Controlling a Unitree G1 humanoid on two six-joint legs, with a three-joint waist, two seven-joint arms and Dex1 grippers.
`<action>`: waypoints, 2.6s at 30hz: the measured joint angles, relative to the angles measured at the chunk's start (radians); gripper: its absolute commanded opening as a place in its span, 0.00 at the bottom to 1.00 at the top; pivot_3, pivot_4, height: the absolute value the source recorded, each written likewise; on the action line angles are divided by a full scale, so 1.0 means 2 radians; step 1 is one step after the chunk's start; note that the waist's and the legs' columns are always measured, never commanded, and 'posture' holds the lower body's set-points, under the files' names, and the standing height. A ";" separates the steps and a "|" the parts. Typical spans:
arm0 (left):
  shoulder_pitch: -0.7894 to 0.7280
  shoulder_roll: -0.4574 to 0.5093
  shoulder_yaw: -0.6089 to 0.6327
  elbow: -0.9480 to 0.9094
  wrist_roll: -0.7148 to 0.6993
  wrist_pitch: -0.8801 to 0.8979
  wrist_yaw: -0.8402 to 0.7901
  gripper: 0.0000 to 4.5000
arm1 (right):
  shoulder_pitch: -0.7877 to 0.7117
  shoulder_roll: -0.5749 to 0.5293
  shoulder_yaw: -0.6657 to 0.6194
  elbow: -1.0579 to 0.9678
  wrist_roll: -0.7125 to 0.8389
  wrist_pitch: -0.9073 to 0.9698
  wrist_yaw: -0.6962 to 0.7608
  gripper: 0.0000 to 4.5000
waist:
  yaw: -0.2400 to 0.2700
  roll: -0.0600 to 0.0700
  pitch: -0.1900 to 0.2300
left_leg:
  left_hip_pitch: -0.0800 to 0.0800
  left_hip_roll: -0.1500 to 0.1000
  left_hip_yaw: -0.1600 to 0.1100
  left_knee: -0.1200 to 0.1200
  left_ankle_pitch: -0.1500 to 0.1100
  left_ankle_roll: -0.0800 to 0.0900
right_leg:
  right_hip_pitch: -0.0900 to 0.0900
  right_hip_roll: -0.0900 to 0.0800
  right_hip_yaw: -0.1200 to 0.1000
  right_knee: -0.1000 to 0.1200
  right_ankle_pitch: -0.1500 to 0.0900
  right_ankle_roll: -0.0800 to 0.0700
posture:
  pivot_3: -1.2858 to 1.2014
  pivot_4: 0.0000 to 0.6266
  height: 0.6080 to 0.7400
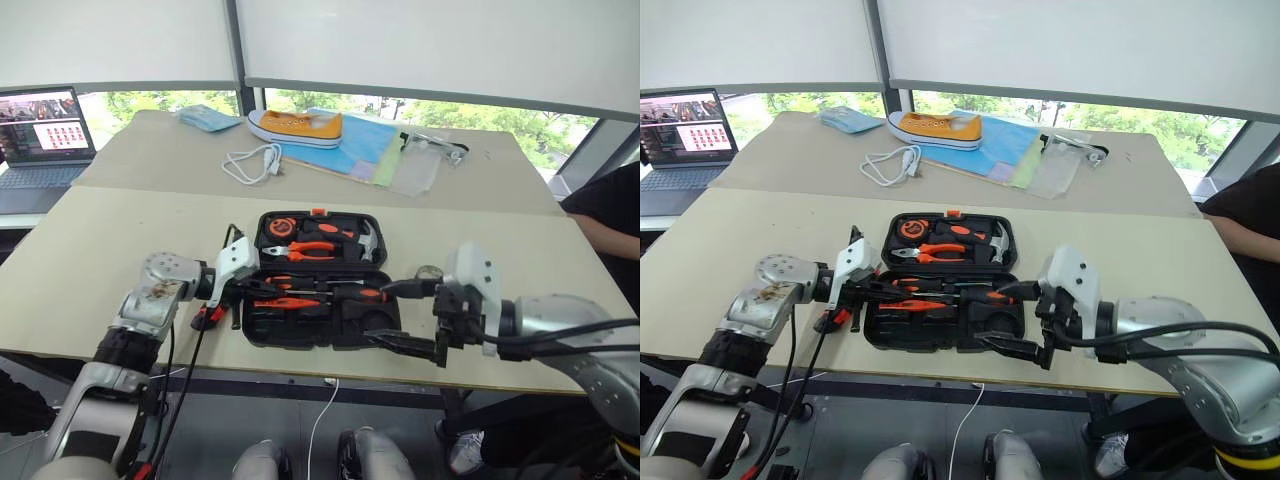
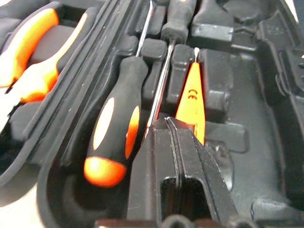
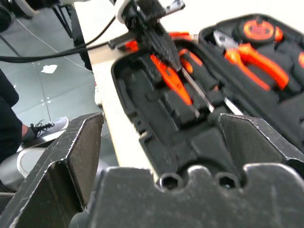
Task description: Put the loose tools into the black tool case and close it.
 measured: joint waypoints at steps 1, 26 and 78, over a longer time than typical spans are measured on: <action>0.035 0.009 0.034 -0.030 -0.011 0.018 0.010 0.56 | -0.010 0.004 0.009 0.008 -0.005 -0.005 0.009 1.00 | -0.002 0.000 0.000 | 0.000 0.000 0.000 0.000 0.000 0.000 | 0.000 0.000 0.000 0.000 0.000 0.000 | 0.52 0.24 0.84; 0.039 0.093 0.028 -0.132 -0.055 0.301 0.184 0.99 | -0.027 0.031 0.066 0.047 -0.087 -0.066 0.092 1.00 | 0.014 0.002 0.001 | 0.000 -0.002 -0.001 -0.005 0.001 -0.002 | 0.000 -0.004 -0.005 -0.001 0.000 -0.001 | 0.52 0.24 0.84; -0.211 -0.018 -0.278 0.075 0.074 -0.014 -0.187 0.38 | 0.123 -0.020 -0.042 -0.091 -0.019 -0.006 -0.023 1.00 | 0.012 0.002 0.001 | -0.001 -0.002 -0.002 -0.002 0.002 -0.003 | 0.001 0.001 -0.005 0.000 -0.002 -0.001 | 0.52 0.24 0.84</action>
